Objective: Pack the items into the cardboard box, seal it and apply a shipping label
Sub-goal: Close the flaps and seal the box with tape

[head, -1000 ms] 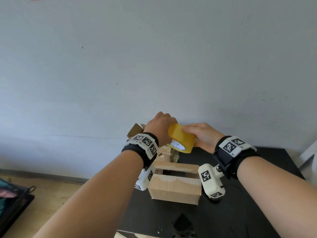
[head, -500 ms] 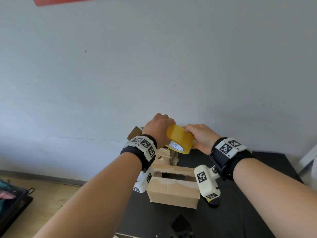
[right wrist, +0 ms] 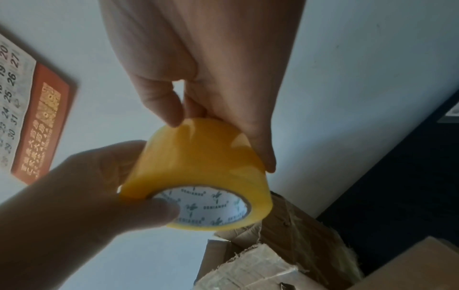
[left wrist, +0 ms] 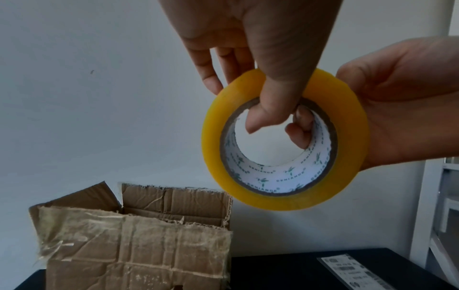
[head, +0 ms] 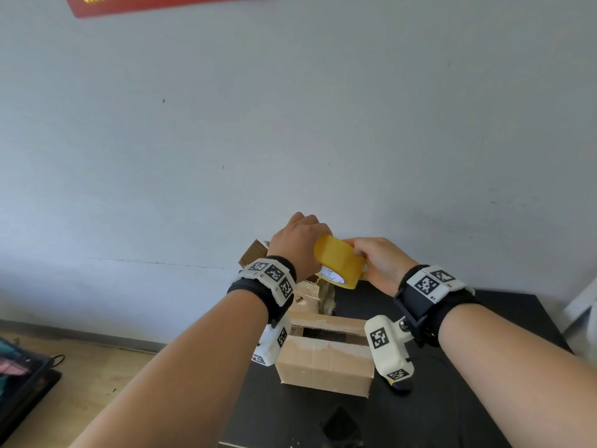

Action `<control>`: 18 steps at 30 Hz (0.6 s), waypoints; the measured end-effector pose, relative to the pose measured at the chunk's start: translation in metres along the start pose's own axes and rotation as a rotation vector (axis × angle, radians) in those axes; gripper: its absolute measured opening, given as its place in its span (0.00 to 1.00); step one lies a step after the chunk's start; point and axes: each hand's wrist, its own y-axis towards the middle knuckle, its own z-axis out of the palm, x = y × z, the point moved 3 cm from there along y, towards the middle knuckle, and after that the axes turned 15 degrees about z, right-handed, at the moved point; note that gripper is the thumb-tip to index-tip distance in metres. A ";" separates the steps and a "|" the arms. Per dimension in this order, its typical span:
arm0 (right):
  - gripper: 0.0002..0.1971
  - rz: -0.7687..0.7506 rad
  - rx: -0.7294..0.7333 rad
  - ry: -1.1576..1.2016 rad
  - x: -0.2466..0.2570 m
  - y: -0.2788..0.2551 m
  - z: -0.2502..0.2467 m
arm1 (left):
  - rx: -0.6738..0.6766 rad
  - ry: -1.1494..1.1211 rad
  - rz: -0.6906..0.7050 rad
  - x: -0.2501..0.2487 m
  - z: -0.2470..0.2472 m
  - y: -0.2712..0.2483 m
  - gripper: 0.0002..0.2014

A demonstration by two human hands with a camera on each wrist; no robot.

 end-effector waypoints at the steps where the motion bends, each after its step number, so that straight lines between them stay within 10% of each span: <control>1: 0.15 0.010 0.029 0.011 0.000 0.000 0.000 | 0.011 0.001 0.000 0.000 0.001 0.000 0.18; 18: 0.18 -0.048 -0.123 -0.026 0.002 0.006 0.001 | -0.059 0.043 0.008 -0.001 0.001 0.004 0.18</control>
